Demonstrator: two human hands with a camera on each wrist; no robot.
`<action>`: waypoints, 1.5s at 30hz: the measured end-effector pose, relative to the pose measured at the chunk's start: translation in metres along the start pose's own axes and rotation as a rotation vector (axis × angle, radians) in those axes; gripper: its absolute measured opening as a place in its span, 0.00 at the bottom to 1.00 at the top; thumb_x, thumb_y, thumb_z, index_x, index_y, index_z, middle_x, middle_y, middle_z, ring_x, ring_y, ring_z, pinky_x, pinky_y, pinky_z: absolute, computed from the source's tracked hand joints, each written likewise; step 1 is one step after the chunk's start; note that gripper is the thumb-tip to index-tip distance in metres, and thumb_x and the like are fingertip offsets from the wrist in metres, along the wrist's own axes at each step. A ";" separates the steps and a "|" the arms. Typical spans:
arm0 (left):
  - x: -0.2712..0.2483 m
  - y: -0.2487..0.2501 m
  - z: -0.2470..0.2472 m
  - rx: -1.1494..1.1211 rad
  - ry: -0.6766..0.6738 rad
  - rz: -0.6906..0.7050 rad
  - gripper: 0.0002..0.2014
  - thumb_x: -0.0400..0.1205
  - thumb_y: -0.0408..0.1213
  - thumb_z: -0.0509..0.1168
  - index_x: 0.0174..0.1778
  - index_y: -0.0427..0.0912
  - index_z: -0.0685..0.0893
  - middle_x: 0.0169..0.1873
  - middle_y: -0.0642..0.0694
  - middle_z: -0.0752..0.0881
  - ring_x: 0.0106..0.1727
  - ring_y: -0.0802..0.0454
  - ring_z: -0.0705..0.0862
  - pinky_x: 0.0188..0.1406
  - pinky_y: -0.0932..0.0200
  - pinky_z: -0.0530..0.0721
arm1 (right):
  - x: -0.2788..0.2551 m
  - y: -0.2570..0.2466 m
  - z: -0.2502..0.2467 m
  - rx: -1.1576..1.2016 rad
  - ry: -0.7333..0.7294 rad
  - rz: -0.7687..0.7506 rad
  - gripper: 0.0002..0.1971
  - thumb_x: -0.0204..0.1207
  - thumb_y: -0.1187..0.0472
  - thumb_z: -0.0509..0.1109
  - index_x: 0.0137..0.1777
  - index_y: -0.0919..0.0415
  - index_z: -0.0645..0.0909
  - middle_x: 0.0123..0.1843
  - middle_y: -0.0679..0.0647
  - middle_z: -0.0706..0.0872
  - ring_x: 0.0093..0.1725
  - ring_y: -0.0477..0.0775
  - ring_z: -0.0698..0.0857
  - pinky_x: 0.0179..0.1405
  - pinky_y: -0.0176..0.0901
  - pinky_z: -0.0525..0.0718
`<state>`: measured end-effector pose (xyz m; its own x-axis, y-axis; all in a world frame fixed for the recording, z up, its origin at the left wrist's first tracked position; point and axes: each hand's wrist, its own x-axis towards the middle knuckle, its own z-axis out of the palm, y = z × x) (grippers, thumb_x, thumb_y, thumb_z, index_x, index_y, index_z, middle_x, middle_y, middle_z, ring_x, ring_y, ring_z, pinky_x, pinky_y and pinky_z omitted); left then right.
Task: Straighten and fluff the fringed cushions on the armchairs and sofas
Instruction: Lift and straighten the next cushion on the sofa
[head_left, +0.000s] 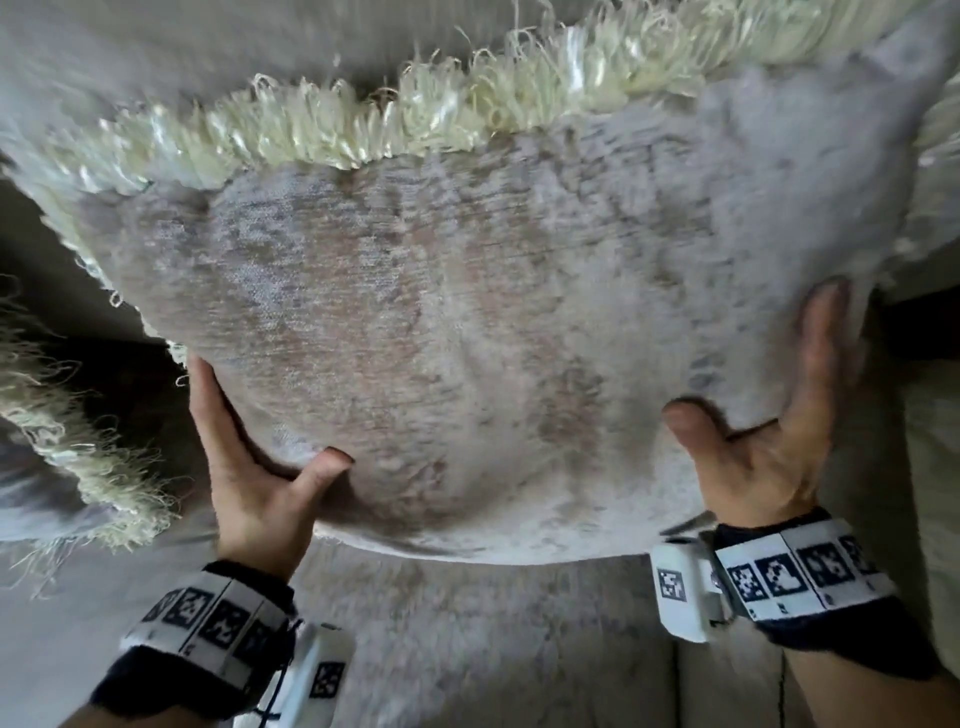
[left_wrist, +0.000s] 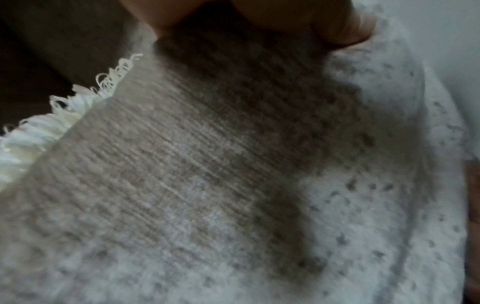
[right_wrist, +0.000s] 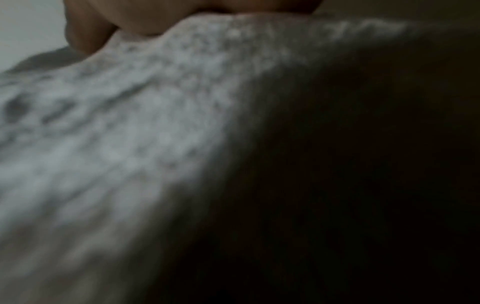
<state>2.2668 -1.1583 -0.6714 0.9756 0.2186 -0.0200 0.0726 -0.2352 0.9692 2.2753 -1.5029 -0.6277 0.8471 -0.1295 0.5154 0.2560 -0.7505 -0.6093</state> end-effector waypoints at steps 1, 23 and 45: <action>-0.003 0.004 0.002 -0.023 0.032 -0.023 0.67 0.68 0.75 0.70 0.88 0.34 0.45 0.84 0.60 0.57 0.86 0.70 0.55 0.84 0.69 0.55 | 0.014 -0.009 -0.005 -0.039 -0.032 -0.012 0.52 0.74 0.29 0.68 0.86 0.67 0.60 0.82 0.59 0.64 0.85 0.54 0.64 0.84 0.49 0.64; -0.003 -0.028 0.063 -0.327 0.558 -0.425 0.13 0.81 0.67 0.54 0.58 0.75 0.75 0.59 0.56 0.79 0.63 0.57 0.78 0.81 0.41 0.70 | 0.132 -0.055 -0.003 -0.099 -0.376 -0.369 0.48 0.70 0.38 0.81 0.81 0.65 0.67 0.68 0.48 0.63 0.74 0.41 0.66 0.78 0.52 0.76; -0.015 0.006 0.047 -0.294 0.650 -0.441 0.31 0.79 0.59 0.65 0.72 0.43 0.73 0.72 0.36 0.74 0.67 0.52 0.79 0.74 0.55 0.79 | 0.086 -0.067 -0.030 -0.108 -0.206 -0.230 0.28 0.73 0.59 0.82 0.70 0.72 0.80 0.63 0.69 0.68 0.63 0.68 0.78 0.65 0.22 0.73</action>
<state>2.2623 -1.2080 -0.6766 0.5503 0.7561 -0.3543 0.2752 0.2364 0.9319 2.3172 -1.4831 -0.5239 0.8522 0.1769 0.4924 0.4100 -0.8105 -0.4184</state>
